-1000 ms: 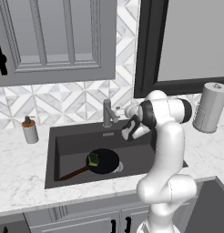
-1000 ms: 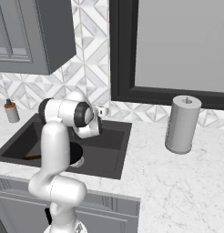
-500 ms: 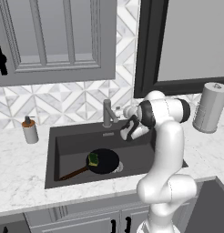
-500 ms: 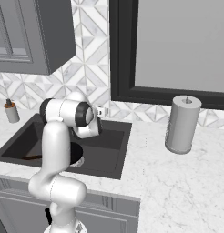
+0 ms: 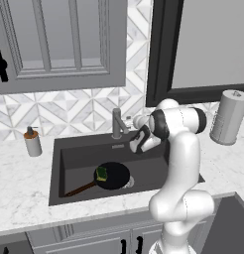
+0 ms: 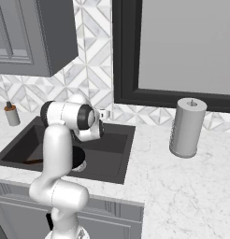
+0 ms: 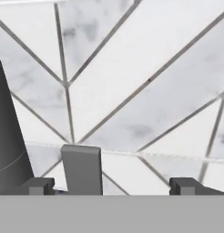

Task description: Pick the pan and sponge and place them into the sink. Then turn on the water.

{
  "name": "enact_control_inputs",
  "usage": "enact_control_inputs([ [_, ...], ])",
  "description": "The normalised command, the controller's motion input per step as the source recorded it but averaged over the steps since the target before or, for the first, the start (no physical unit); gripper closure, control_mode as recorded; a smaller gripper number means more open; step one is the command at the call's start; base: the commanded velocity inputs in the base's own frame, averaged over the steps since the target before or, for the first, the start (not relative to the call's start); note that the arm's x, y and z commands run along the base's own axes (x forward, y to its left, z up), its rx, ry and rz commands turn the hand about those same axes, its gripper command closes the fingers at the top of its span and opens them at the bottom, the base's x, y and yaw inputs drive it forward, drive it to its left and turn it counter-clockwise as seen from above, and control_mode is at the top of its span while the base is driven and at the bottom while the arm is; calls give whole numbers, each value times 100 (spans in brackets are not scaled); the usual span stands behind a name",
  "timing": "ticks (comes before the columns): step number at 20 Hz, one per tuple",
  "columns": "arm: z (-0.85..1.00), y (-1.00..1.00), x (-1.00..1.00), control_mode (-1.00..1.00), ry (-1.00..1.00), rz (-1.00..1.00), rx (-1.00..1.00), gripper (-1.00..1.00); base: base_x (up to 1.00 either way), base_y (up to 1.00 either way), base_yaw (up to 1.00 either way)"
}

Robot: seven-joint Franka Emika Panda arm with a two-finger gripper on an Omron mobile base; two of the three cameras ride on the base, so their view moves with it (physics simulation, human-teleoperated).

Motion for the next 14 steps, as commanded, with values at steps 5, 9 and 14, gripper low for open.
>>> enact_control_inputs([
  [5,0,4,10,-100,0,0,0,-100,0,0,0],
  [9,0,8,10,-100,0,0,0,-100,0,0,0],
  [14,0,11,9,-100,0,0,0,-100,0,0,0],
])
